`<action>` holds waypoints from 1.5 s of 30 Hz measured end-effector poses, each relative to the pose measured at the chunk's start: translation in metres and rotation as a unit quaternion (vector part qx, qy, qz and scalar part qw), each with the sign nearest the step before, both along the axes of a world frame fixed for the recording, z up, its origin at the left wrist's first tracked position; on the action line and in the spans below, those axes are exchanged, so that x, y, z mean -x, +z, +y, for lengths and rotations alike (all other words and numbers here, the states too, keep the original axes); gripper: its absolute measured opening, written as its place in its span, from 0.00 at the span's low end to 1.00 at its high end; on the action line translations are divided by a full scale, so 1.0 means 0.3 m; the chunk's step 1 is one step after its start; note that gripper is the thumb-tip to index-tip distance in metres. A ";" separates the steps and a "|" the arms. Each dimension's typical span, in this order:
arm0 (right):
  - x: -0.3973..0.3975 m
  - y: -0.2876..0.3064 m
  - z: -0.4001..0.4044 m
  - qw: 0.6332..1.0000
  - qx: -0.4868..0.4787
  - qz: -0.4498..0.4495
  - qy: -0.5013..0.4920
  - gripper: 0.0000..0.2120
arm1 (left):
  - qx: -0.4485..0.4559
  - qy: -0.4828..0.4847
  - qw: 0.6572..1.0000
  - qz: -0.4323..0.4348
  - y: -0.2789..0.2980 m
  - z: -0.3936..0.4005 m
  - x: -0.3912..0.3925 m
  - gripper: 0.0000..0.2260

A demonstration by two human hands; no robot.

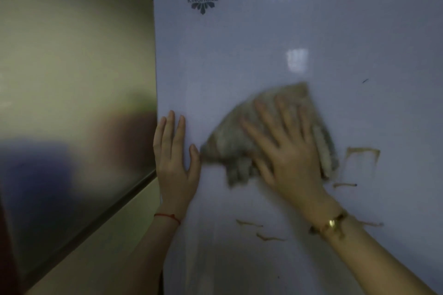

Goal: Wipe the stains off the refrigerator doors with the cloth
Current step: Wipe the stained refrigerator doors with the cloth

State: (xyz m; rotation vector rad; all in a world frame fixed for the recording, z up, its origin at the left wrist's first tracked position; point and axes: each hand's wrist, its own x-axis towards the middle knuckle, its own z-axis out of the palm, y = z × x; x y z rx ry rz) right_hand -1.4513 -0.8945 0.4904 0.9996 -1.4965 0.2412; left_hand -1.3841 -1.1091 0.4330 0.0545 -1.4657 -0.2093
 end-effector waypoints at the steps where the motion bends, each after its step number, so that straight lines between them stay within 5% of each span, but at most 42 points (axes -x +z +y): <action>1: -0.004 -0.071 0.013 0.999 -0.052 0.014 0.000 0.25 | 0.005 0.001 1.000 -0.008 -0.006 -0.004 -0.003 0.22; 4: 0.005 -0.131 0.069 0.988 -0.139 0.063 -0.010 0.24 | 0.019 0.006 1.000 -0.024 -0.037 -0.015 -0.014 0.22; 9: 0.026 0.065 0.032 1.000 -0.008 0.028 0.000 0.25 | 0.015 0.005 1.000 -0.026 -0.064 -0.015 -0.012 0.22; 12: 0.012 -0.077 0.018 1.000 -0.021 0.015 0.010 0.26 | 0.019 0.001 0.999 -0.028 -0.104 -0.018 -0.012 0.22; 16: -0.007 -0.390 0.071 0.986 -0.163 0.042 0.000 0.20 | 0.024 0.005 0.999 -0.037 -0.166 -0.023 -0.015 0.23; 19: 0.000 -0.370 0.073 0.985 -0.166 0.047 0.006 0.20 | 0.024 0.005 0.999 -0.033 -0.176 -0.027 -0.015 0.22; 24: 0.000 -0.248 0.004 1.000 -0.031 -0.001 0.003 0.25 | 0.023 -0.003 0.999 -0.035 -0.177 -0.028 -0.023 0.22; 30: -0.015 -0.542 0.114 0.981 -0.185 0.047 -0.019 0.23 | 0.029 -0.018 0.999 -0.028 -0.173 -0.031 -0.027 0.22; 37: -0.009 -0.289 -0.034 1.000 0.006 -0.005 -0.030 0.27 | 0.041 -0.028 0.998 -0.032 -0.171 -0.038 -0.037 0.21; 42: -0.043 -0.496 0.030 0.990 -0.141 0.008 -0.028 0.22 | 0.047 -0.030 0.998 -0.027 -0.174 -0.046 -0.032 0.22; 45: -0.028 -0.414 0.065 0.991 -0.129 0.003 -0.036 0.22 | 0.049 -0.030 0.998 -0.023 -0.174 -0.047 -0.028 0.23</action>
